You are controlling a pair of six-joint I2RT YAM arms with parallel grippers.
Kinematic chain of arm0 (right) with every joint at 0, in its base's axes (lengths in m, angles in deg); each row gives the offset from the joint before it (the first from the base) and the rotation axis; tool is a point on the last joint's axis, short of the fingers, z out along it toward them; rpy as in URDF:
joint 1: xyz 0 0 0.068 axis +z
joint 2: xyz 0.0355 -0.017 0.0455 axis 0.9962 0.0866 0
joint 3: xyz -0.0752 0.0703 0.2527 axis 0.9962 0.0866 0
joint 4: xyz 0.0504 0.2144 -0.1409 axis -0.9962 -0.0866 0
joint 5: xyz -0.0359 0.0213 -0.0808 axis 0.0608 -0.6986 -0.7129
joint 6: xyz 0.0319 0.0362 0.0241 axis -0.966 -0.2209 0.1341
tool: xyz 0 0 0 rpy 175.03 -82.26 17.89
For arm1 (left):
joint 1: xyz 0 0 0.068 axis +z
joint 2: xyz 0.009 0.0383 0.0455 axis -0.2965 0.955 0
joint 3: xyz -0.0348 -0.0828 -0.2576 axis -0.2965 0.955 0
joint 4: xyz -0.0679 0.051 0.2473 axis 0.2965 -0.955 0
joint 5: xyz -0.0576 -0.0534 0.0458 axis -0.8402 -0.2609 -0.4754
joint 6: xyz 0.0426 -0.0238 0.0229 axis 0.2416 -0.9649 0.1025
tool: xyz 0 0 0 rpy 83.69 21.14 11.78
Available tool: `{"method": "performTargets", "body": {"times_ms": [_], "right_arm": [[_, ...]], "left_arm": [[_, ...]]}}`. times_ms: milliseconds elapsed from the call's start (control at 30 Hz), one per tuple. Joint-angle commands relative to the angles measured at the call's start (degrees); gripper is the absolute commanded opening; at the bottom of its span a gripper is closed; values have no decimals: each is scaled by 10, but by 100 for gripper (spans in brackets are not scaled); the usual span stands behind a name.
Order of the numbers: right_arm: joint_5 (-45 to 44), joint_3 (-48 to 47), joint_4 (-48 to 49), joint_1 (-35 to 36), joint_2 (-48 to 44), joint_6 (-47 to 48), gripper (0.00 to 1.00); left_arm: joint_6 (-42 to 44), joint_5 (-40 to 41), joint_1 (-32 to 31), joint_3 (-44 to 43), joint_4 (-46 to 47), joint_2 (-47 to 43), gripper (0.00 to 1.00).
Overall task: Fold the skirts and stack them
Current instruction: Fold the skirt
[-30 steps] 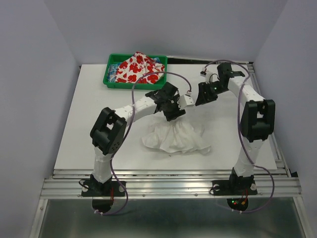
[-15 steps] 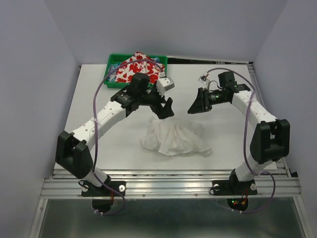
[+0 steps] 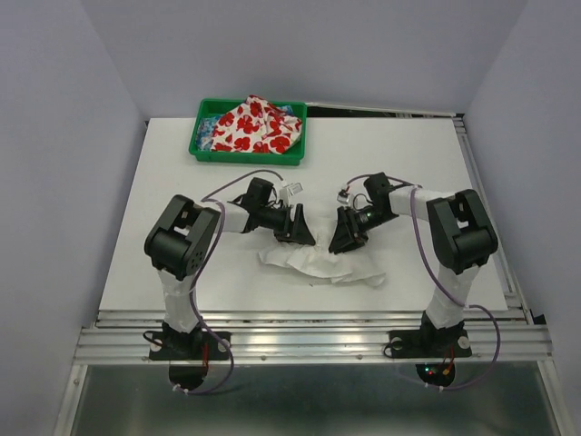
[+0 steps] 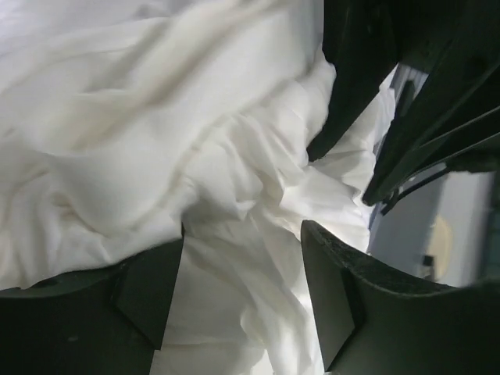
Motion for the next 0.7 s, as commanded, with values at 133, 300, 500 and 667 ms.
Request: {"method": "performTargets", "body": {"times_ms": [133,300,500,667], "right_arm": [[-163,-23,15,-44,74,32,49],[-233,-88,-16,-49,40,67,49],[-300,-169,-72,-49,-72,62,64],[-408,-113,-21,-36,-181,7,87]], "left_arm": [[-66,-15,30,-34,70,60,71],[23,32,26,-69,0,-28,86],[149,200,28,-117,-112,-220,99],[207,390,53,-135,-178,-321,99]]}}
